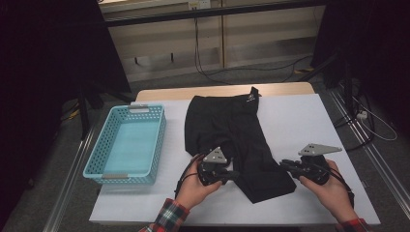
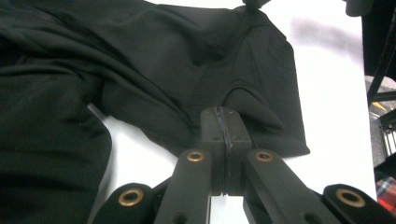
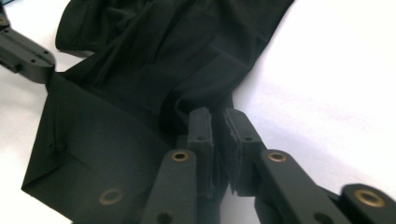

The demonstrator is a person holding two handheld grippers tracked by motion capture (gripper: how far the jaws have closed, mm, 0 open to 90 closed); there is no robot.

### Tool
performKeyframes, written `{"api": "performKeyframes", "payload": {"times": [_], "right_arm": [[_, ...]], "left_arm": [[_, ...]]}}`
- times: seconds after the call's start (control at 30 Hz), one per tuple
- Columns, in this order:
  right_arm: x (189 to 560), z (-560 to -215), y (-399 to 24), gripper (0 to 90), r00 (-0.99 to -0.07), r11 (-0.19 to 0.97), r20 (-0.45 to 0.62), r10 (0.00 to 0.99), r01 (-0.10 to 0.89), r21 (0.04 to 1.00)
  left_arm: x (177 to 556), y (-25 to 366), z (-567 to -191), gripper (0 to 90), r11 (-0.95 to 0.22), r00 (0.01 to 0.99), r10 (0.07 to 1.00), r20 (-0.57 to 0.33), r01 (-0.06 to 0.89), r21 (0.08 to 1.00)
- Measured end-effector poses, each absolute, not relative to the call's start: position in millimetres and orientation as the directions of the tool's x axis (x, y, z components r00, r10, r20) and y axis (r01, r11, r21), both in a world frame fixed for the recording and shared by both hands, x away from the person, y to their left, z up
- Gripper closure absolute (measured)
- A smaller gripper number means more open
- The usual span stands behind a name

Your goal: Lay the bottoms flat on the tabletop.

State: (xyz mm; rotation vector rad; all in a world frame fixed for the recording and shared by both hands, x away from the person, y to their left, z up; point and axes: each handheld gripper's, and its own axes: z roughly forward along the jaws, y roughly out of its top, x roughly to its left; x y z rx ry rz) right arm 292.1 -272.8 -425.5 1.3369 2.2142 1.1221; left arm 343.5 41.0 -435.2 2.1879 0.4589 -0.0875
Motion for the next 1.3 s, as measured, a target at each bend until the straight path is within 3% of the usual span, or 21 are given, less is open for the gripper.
{"api": "performKeyframes", "payload": {"times": [0.3, 0.47, 0.8, 0.87, 1.1, 1.2, 1.3], "right_arm": [[289.7, -425.7, -277.2, 71.8, -0.493, 0.236, 0.124, 0.861, 0.604, 0.761], [291.2, -427.1, -279.0, 67.0, -0.473, 0.219, 0.127, 0.872, 0.608, 0.763], [292.8, -430.0, -280.1, 58.5, -0.458, 0.222, 0.113, 0.882, 0.613, 0.758], [292.1, -430.2, -281.9, 57.4, -0.452, 0.215, 0.117, 0.884, 0.617, 0.757], [292.4, -430.4, -282.3, 55.1, -0.448, 0.208, 0.122, 0.886, 0.617, 0.759], [292.9, -430.6, -280.7, 54.5, -0.453, 0.215, 0.119, 0.884, 0.618, 0.756], [293.2, -431.0, -279.9, 52.9, -0.454, 0.214, 0.121, 0.883, 0.618, 0.757]], "left_arm": [[337.5, 52.4, -431.3, 87.9, -0.551, 0.929, 0.297, -0.221, 0.356, 0.755], [336.8, 39.5, -428.8, 69.7, -0.505, 0.932, 0.288, -0.22, 0.343, 0.792], [329.8, 12.4, -449.0, 52.1, -0.591, 0.95, 0.249, -0.19, 0.305, 0.747], [328.4, 10.1, -451.0, 52.9, -0.612, 0.955, 0.238, -0.175, 0.288, 0.737], [326.3, 6.1, -450.8, 77.7, -0.655, 0.966, 0.235, -0.105, 0.237, 0.717], [327.5, 7.7, -450.9, 87.9, -0.647, 0.963, 0.242, -0.122, 0.253, 0.72], [329.4, 10.6, -450.2, 90.0, -0.638, 0.959, 0.244, -0.145, 0.271, 0.721]]}}
